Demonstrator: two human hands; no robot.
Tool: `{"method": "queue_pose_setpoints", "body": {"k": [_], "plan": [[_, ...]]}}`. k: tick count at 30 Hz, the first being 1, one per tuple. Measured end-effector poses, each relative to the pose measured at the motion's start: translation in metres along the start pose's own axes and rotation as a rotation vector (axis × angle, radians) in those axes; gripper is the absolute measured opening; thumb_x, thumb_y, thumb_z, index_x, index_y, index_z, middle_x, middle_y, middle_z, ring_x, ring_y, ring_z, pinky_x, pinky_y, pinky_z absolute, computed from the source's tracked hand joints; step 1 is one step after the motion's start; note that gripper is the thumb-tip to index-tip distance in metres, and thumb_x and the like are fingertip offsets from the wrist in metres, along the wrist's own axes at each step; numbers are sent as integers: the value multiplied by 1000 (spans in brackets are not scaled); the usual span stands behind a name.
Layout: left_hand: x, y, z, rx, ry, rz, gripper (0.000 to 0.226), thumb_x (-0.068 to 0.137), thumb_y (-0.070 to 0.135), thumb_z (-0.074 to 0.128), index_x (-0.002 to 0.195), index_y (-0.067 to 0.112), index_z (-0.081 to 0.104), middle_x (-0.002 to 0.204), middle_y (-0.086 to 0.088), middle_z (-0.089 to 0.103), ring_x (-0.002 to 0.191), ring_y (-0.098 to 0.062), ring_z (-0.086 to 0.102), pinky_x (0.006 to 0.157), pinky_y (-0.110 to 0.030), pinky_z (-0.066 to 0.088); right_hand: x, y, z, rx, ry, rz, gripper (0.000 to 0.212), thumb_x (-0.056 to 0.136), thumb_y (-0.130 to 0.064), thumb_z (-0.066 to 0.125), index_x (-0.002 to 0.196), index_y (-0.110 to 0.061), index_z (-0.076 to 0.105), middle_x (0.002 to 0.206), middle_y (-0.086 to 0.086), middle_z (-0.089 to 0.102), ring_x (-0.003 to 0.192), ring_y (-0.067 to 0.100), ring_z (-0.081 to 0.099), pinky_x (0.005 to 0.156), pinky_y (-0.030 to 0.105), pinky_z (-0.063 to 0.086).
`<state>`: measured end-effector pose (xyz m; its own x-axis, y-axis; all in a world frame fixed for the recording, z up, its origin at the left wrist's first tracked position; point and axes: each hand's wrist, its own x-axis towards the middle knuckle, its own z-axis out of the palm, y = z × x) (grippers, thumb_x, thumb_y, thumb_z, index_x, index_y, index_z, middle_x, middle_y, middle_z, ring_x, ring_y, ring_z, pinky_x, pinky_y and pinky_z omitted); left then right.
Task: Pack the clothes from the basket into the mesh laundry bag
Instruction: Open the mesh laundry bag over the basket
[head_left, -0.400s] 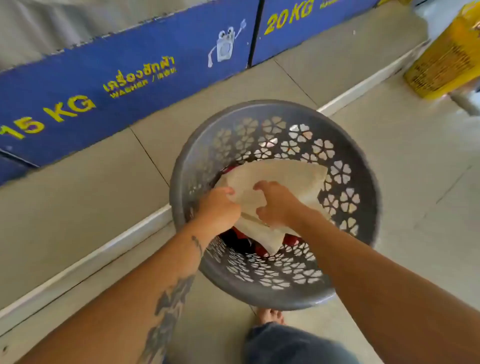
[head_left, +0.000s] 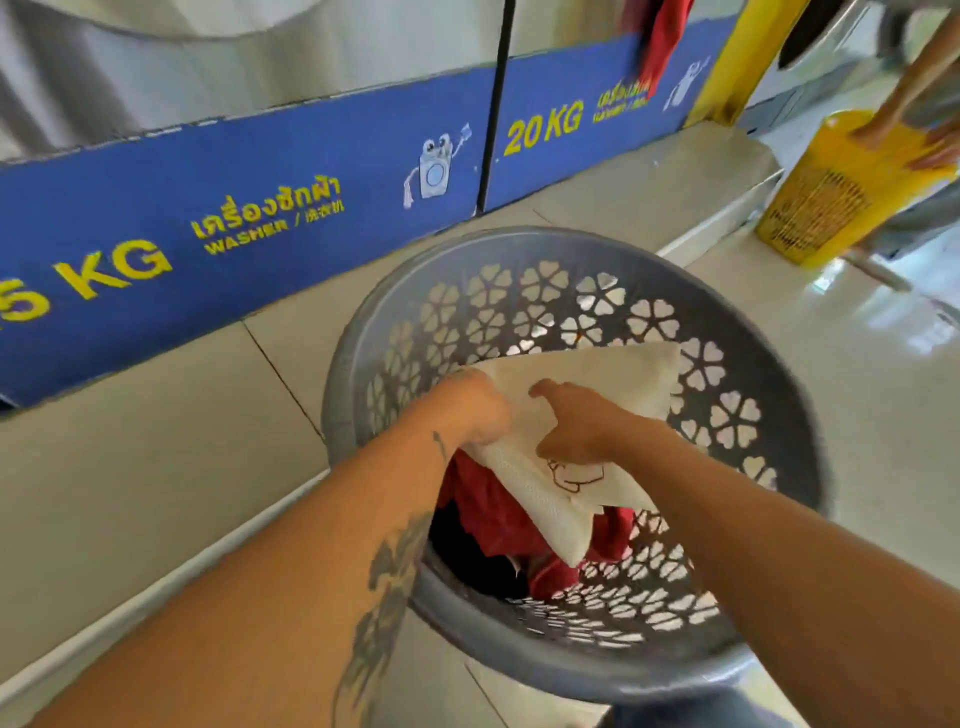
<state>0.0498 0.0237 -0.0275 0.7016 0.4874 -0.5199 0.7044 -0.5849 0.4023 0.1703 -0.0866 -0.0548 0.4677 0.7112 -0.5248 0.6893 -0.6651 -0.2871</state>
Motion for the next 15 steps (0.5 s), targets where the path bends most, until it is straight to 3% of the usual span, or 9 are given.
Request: {"method": "queue_pose_setpoints", "body": {"k": [2, 5, 8, 12, 14, 15], "plan": [[-32, 2, -20, -94, 231, 111, 21, 88, 11, 47, 96, 10, 67, 116, -11, 66, 89, -24, 62, 67, -25, 45, -21, -4, -12, 86, 97, -21, 82, 82, -26, 73, 152, -23, 30, 147, 11, 46, 130, 29, 48, 94, 30, 41], [-93, 10, -40, -285, 534, 309, 29, 90, 17, 52, 105, 25, 76, 116, 2, 72, 103, -15, 63, 86, -19, 45, -61, -16, -29, 261, 219, -79, 82, 84, -36, 75, 151, -23, 31, 145, 9, 47, 128, 26, 49, 96, 31, 39], [-150, 22, -56, -427, 725, 498, 27, 88, 14, 59, 100, 29, 77, 103, 13, 74, 92, 2, 63, 77, -2, 42, -106, -39, -44, 506, 316, -167, 76, 81, -39, 77, 145, -29, 38, 128, 1, 56, 114, 18, 56, 94, 33, 44], [-229, 39, -76, -600, 937, 629, 32, 86, 3, 59, 92, 28, 77, 94, 16, 73, 87, 0, 65, 75, -10, 45, -166, -79, -59, 687, 488, -384, 34, 80, -17, 68, 114, -24, 64, 103, -2, 71, 99, 18, 68, 92, 46, 55], [-266, 42, -81, -595, 1046, 672, 31, 86, 1, 57, 95, 24, 76, 97, 13, 71, 91, -2, 64, 78, -15, 46, -196, -100, -63, 749, 569, -470, 30, 76, -5, 56, 100, -19, 68, 92, -3, 75, 92, 17, 71, 83, 43, 58], [-284, 40, -82, -565, 1100, 681, 31, 86, 1, 56, 98, 22, 75, 101, 10, 70, 93, -5, 63, 81, -20, 48, -211, -110, -65, 772, 594, -510, 33, 72, -4, 50, 94, -20, 69, 87, -6, 75, 87, 12, 71, 75, 35, 59]]}}
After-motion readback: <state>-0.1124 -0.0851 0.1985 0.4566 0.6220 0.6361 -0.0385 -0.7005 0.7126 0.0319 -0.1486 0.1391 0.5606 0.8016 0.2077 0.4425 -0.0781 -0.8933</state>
